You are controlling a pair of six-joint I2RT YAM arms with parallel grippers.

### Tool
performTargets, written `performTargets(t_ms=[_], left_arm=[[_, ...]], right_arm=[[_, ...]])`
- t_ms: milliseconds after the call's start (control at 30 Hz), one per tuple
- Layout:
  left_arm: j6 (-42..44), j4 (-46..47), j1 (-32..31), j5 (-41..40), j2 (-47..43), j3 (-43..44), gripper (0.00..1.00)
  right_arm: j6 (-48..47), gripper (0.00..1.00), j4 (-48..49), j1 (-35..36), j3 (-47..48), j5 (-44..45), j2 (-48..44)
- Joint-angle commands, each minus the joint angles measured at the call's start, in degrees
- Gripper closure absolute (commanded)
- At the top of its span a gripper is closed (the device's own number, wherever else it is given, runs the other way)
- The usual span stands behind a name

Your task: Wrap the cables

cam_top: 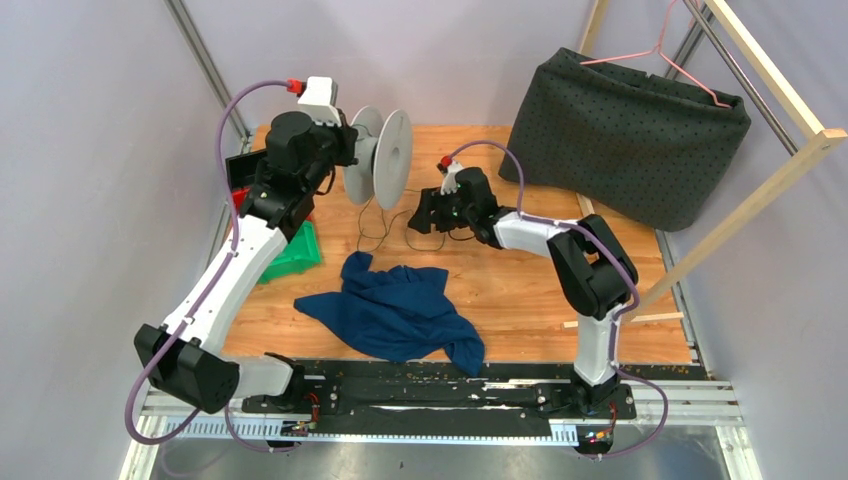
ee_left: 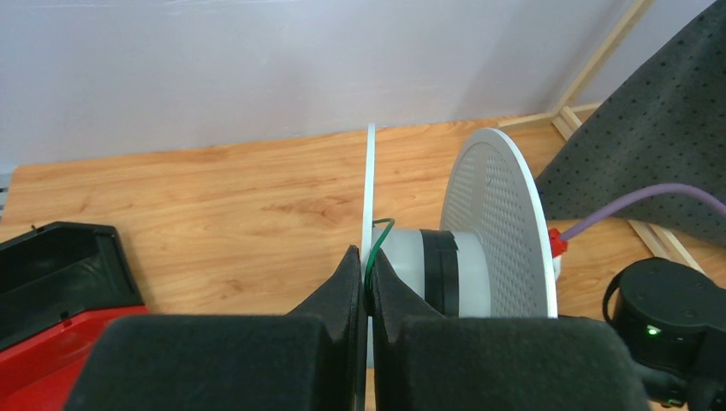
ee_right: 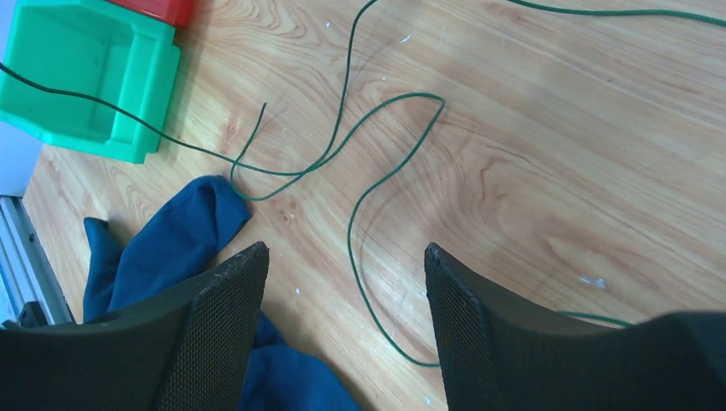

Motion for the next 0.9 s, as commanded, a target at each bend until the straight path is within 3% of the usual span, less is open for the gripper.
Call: performTargets(t_ms=[0, 367, 467, 567, 633, 867], left_arm=[[-0.5, 4.8, 0.1, -2.0, -3.0, -0.3, 1.0], [-0.8, 5.1, 0.1, -1.7, -4.7, -2.0, 1.0], [-1.0, 5.2, 0.1, -1.8, -5.2, -2.2, 1.0], [-1.4, 5.3, 0.1, -2.1, -5.6, -2.6, 1.0], [-2.0, 5.7, 0.1, -2.9, -5.6, -2.7, 1.0], [-8.2, 6.0, 0.1, -16.1, -3.3, -2.2, 1.0]], right_arm=[[3.3, 0.3, -3.0, 2.0, 4.3, 3.5, 3.7], [9.3, 0.36, -4.9, 3.2, 14.1, 5.4, 15.3], [10.0, 0.5, -4.8, 3.2, 15.2, 7.4, 17.4], [9.1, 0.86, -4.6, 3.1, 15.1, 7.2, 17.5], [6.9, 0.99, -6.5, 2.9, 13.9, 6.3, 15.4], [-12.7, 0.99, -19.4, 3.6, 3.9, 2.7, -4.1]])
